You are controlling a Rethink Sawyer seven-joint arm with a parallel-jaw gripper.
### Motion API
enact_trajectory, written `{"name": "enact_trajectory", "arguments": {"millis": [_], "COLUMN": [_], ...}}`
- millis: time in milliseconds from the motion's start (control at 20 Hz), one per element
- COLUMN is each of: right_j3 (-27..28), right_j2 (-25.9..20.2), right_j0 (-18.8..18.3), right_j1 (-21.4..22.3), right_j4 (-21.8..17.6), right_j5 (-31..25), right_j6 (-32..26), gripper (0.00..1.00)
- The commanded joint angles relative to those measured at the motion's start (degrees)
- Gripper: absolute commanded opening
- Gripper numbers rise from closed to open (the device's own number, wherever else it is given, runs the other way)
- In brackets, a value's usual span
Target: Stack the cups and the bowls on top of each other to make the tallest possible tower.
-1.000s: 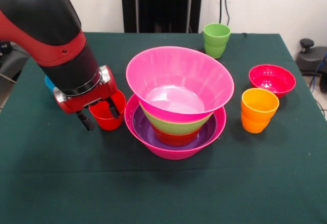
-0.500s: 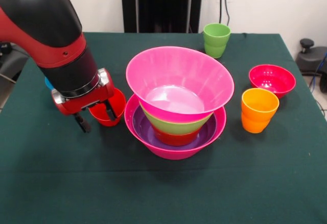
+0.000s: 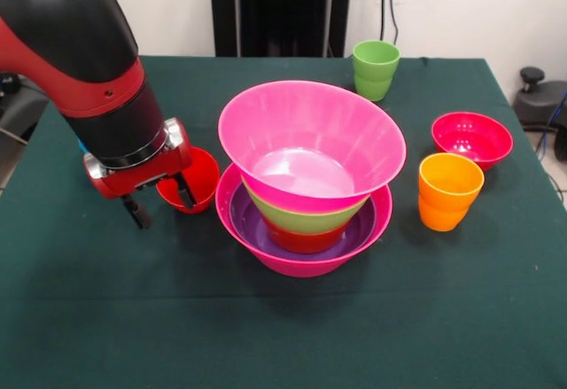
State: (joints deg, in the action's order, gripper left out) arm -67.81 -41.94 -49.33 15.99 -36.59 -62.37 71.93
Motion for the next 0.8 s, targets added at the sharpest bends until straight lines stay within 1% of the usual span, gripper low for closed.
{"name": "enact_trajectory", "arguments": {"millis": [50,200,450,800], "right_j3": [-0.35,-0.76,-2.21,-2.43], "right_j2": [3.53,3.50,3.65,3.74], "right_j0": [2.24,2.30,2.51,2.84], "right_j1": [2.89,3.85,6.72,7.69], "right_j4": [-3.59,-3.12,-1.97,-1.66], "right_j5": [-3.18,-4.28,-6.97,-8.35], "right_j6": [-10.89,-10.84,-10.09,-9.75], "gripper": [1.00,1.00,1.00,1.00]}}
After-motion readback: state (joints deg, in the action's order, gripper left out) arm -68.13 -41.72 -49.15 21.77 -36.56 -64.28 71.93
